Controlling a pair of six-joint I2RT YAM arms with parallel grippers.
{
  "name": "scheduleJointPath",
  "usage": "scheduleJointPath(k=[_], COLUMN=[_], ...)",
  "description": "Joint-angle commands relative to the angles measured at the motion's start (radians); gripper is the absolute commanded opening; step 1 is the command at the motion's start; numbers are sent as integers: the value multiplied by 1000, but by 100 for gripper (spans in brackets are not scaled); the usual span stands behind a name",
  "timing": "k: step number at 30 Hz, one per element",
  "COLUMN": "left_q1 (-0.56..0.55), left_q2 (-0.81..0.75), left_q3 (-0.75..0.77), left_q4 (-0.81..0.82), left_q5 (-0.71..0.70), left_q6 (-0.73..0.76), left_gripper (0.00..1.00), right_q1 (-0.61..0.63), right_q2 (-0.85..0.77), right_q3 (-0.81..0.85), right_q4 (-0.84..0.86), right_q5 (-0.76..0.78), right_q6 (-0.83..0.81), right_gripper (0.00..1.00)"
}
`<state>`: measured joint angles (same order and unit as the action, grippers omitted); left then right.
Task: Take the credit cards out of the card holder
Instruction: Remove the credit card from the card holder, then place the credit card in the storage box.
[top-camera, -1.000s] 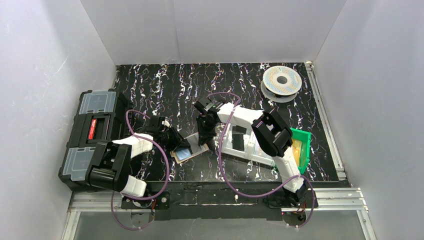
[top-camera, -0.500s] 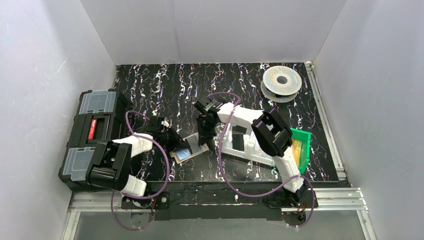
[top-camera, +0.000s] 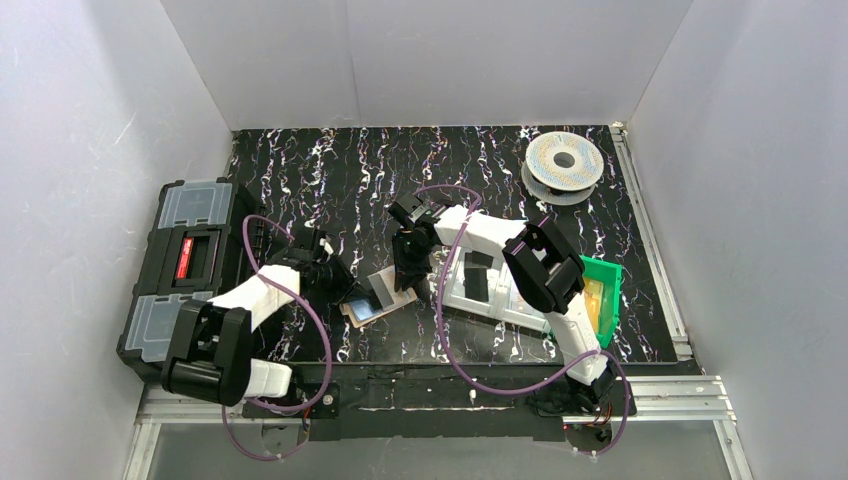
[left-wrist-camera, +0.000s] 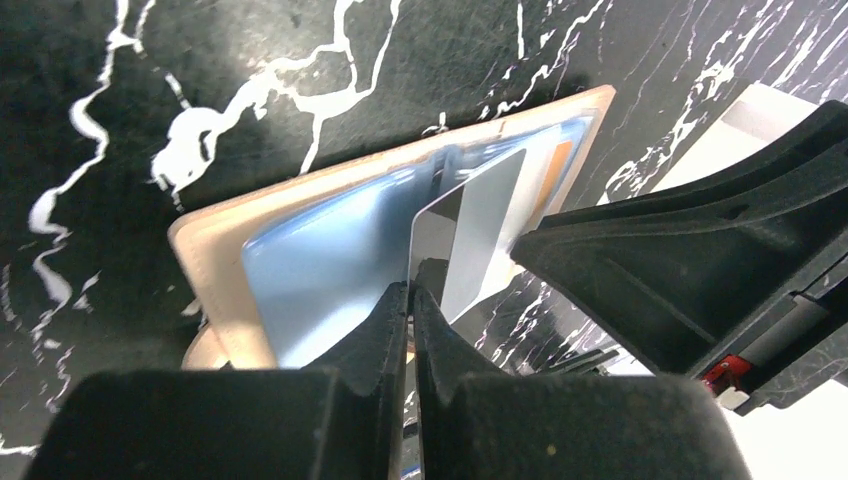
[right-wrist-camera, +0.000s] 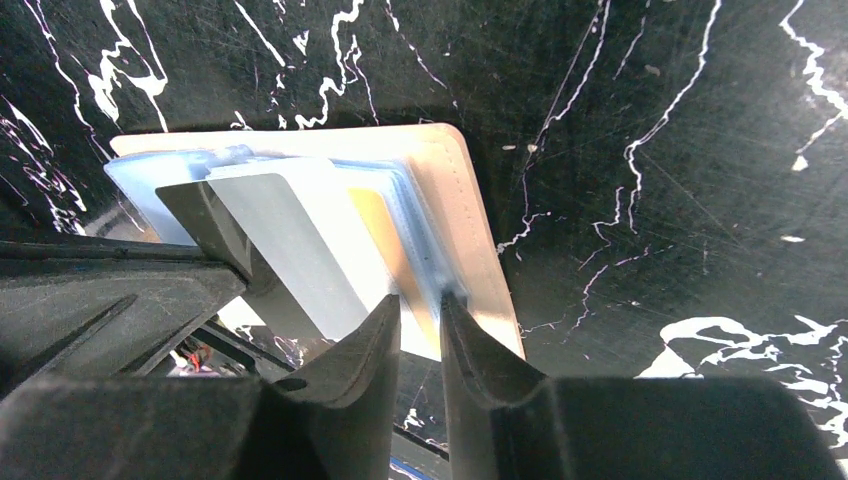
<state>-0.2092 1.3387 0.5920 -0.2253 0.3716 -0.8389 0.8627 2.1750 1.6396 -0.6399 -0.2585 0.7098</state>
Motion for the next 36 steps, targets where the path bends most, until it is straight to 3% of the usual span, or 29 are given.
scheduleJointPath(k=[1, 12, 18, 24, 31, 36], left_q1=[15, 28, 30, 30, 49, 69], left_q2=[-46, -153, -181, -212, -240, -259], left_q3=[24, 81, 103, 157, 244, 259], left_q4=[-123, -271, -281, -287, -230, -74], left_q5=[-64, -135, -111, -70, 69, 202], left_q6=[37, 78, 87, 87, 33, -71], left_gripper=[0, 0, 0, 0, 0, 0], right_q1=[-4, -6, -6, -17, -94, -170], right_q2=[78, 57, -13, -104, -299, -447], right_q3=[-52, -45, 27, 101, -30, -196], right_q4=[-5, -4, -37, -57, 98, 335], right_q5=[100, 101, 110, 98, -25, -210], right_q6=[-18, -19, -23, -19, 29, 139], right_gripper=[30, 33, 46, 67, 87, 88])
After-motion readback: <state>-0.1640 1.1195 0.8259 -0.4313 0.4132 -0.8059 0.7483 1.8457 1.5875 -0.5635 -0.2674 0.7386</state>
